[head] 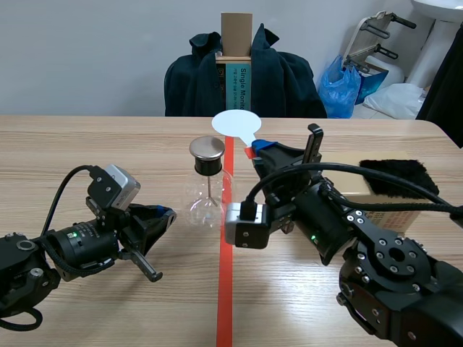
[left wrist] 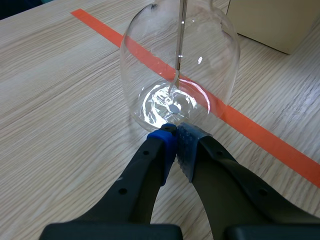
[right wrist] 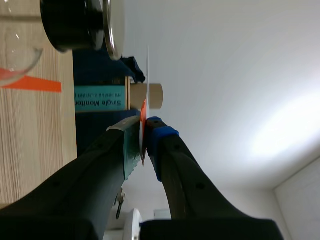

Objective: Do the electroscope experiment.
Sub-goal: 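Move the plate toward and away from the electroscope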

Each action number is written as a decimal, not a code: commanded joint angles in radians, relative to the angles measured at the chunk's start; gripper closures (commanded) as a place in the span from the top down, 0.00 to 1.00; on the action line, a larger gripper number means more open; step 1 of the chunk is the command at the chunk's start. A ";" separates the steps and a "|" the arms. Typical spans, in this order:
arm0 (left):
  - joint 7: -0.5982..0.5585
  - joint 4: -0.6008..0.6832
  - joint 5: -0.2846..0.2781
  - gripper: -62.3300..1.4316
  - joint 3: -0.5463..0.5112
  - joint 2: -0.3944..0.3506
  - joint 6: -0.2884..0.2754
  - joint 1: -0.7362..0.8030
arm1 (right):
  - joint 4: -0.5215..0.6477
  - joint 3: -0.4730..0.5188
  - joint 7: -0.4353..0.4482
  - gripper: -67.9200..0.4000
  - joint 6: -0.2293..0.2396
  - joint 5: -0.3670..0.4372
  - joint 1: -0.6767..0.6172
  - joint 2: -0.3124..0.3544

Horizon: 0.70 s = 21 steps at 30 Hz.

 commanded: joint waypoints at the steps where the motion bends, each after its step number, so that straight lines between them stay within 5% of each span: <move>1: -0.010 0.016 -0.009 0.07 -0.002 0.002 0.001 -0.013 | 0.016 0.004 0.023 0.02 -0.014 0.003 0.009 0.013; 8: -0.010 0.016 -0.009 0.07 -0.002 0.002 0.001 -0.013 | 0.016 0.004 0.131 0.02 -0.014 0.003 0.009 0.013; 21: -0.010 0.016 -0.009 0.07 -0.002 -0.001 0.002 -0.013 | 0.016 0.004 0.163 0.02 -0.015 0.002 -0.019 0.013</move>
